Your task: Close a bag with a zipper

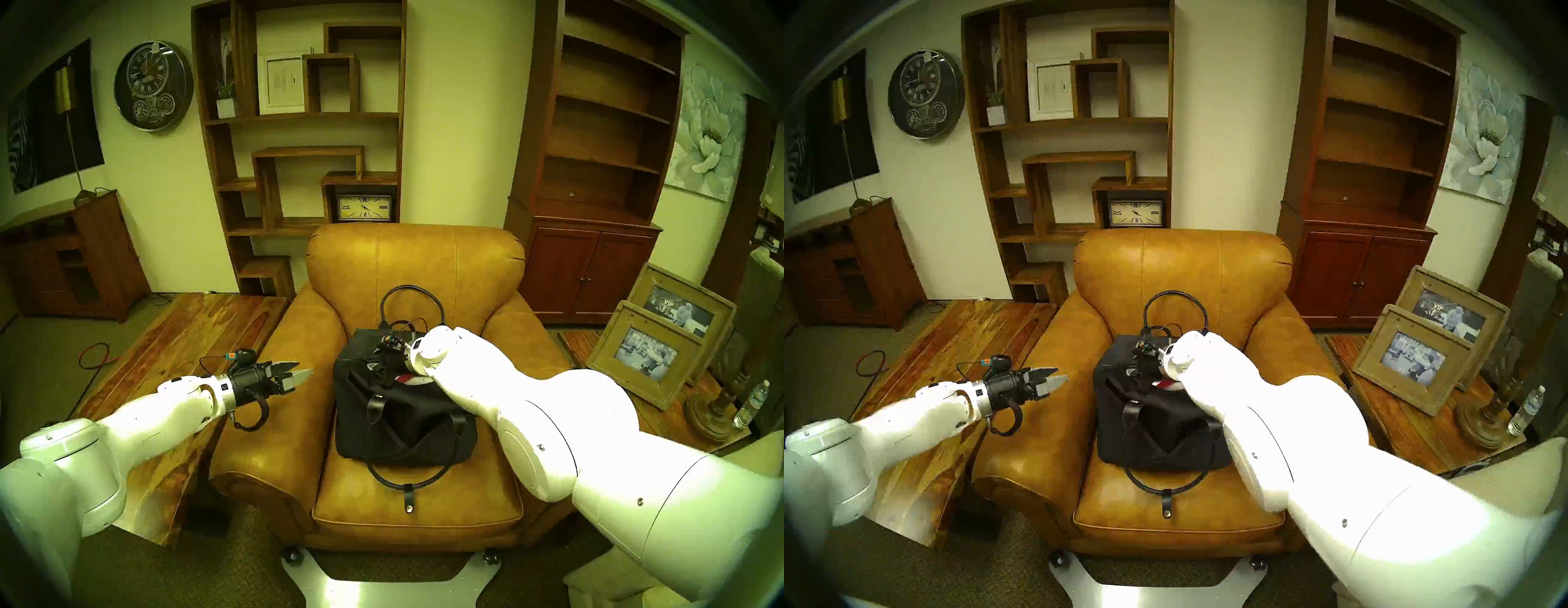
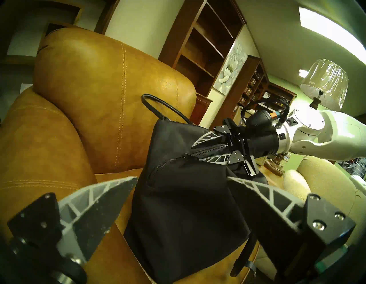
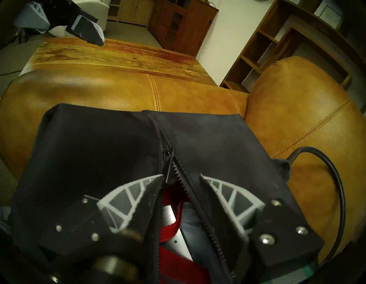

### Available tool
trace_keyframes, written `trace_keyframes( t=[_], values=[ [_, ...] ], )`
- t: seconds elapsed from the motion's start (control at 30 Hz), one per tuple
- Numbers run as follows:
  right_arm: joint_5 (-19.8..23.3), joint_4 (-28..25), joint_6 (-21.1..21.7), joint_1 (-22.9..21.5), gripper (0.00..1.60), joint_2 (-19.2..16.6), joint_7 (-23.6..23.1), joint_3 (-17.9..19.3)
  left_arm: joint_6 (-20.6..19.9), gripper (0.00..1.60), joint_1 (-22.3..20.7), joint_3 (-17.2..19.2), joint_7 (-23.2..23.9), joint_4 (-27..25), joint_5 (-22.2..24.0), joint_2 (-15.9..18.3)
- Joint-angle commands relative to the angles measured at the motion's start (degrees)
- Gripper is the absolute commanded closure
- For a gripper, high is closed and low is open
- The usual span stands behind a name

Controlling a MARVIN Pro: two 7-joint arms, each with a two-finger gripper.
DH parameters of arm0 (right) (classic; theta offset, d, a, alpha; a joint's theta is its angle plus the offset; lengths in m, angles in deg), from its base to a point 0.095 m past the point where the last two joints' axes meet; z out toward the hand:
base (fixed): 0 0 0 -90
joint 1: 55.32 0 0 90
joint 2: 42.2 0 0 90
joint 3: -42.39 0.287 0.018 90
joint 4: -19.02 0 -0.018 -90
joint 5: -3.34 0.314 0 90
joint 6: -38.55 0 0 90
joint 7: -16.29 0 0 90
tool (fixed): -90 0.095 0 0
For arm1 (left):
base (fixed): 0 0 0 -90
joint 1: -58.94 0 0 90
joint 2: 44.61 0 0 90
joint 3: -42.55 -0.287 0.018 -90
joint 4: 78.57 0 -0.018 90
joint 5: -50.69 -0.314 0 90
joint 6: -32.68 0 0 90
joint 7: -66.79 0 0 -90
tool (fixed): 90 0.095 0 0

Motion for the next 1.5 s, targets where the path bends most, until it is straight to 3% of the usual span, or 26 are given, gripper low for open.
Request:
trace_keyframes(
  t=[0.0,0.27,0.3,0.47,0.5,0.67,0.7,1.27,1.3,1.33,1.37,1.43,1.47],
  values=[
    [0.48,-0.25,-0.83,-1.6,0.83,0.84,-0.52,0.42,0.03,0.0,-0.53,0.53,-0.04,-0.89,0.37,0.51],
    [0.84,0.27,-1.24,-1.4,0.82,1.13,-1.89,0.89,0.01,0.0,-0.4,0.53,-0.45,-1.44,0.41,0.77],
    [0.84,0.29,-1.28,-1.4,0.65,1.12,-2.02,0.93,0.01,0.0,-0.39,0.53,-0.5,-1.51,0.41,0.81],
    [0.81,0.31,-1.48,-1.41,0.67,1.14,-2.69,1.35,0.01,0.0,-0.32,0.52,-0.72,-1.79,0.42,0.94],
    [0.8,0.31,-1.44,-1.44,0.59,1.18,-2.73,1.41,0.01,0.0,-0.31,0.52,-0.76,-1.83,0.42,0.96],
    [0.83,0.29,-1.19,-1.6,0.51,1.29,-2.81,1.96,0.01,0.0,-0.26,0.51,-0.98,-2.08,0.43,1.08],
    [0.81,0.29,-1.15,-1.62,0.8,1.29,-2.82,2.02,0.01,0.0,-0.25,0.51,-1.01,-2.12,0.43,1.09],
    [0.84,0.97,-0.01,-2.09,1.01,0.97,-4.6,3.68,0.01,0.0,-0.1,0.5,-1.48,-2.73,0.45,1.39],
    [0.8,1.0,-0.05,-2.03,1.11,0.94,-4.66,3.76,0.01,0.0,-0.09,0.5,-1.5,-2.76,0.46,1.41],
    [0.78,1.01,-0.05,-1.99,1.11,0.93,-4.72,3.81,0.01,0.0,-0.08,0.5,-1.53,-2.8,0.46,1.43],
    [0.8,1.04,-0.09,-1.86,1.41,0.75,-4.79,3.96,0.0,0.0,-0.07,0.5,-1.57,-2.88,0.47,1.47],
    [0.6,1.05,0.03,-1.88,1.41,0.62,-4.92,3.9,0.0,0.0,-0.05,0.5,-1.61,-2.95,0.47,1.51],
    [0.59,1.04,0.04,-1.87,1.6,0.55,-5.02,3.95,0.0,0.0,-0.04,0.5,-1.64,-2.99,0.48,1.52]
  ],
)
